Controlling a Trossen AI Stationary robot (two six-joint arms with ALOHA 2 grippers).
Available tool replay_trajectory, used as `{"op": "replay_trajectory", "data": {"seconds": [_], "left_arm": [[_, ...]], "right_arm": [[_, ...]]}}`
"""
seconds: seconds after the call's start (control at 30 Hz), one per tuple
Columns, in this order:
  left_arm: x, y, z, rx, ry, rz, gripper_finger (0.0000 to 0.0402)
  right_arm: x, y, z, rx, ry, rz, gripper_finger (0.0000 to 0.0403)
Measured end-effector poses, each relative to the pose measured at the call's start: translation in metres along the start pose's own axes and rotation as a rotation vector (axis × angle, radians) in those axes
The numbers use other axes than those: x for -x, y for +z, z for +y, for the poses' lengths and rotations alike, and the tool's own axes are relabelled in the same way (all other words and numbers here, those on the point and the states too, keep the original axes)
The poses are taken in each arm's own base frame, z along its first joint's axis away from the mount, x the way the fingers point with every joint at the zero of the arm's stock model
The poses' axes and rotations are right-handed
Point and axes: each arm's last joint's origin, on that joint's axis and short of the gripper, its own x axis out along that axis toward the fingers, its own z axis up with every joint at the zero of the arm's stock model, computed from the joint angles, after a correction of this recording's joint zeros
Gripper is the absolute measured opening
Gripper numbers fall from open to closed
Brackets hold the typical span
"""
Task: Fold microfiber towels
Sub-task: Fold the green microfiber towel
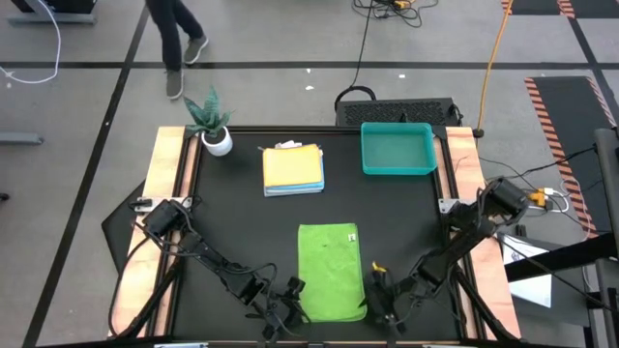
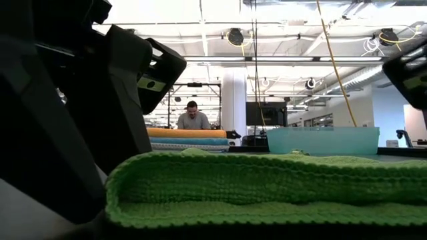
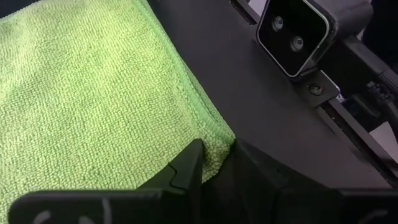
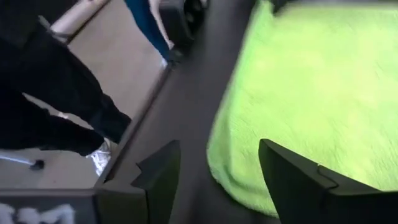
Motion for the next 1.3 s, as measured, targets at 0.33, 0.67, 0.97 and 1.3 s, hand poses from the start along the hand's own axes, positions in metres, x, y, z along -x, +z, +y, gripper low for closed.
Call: {"op": "replay_trajectory", "data": {"seconds": [0.33,0.67,0.97,1.3], "left_arm": [[0.000,0.000,0.000,0.002,-0.003,0.000,0.0093],[0.000,0.000,0.000,0.004,-0.003,0.000,0.0093],[0.000,0.000,0.000,0.005,-0.003,0.000,0.0093],[0.000,0.000,0.000,0.006,-0.002,0.000,0.0093]], "right_arm": [[0.002,0.001,-0.007,-0.071,0.012,0.051,0.0124],[-0.008,-0.003,-0.010,-0.057,0.029,0.053,0.0082],[-0.013,-0.004,-0.016,-0.066,0.034,0.069,0.0045],[-0.008,0.001,-0.017,-0.075,0.055,0.066,0.0002]]}}
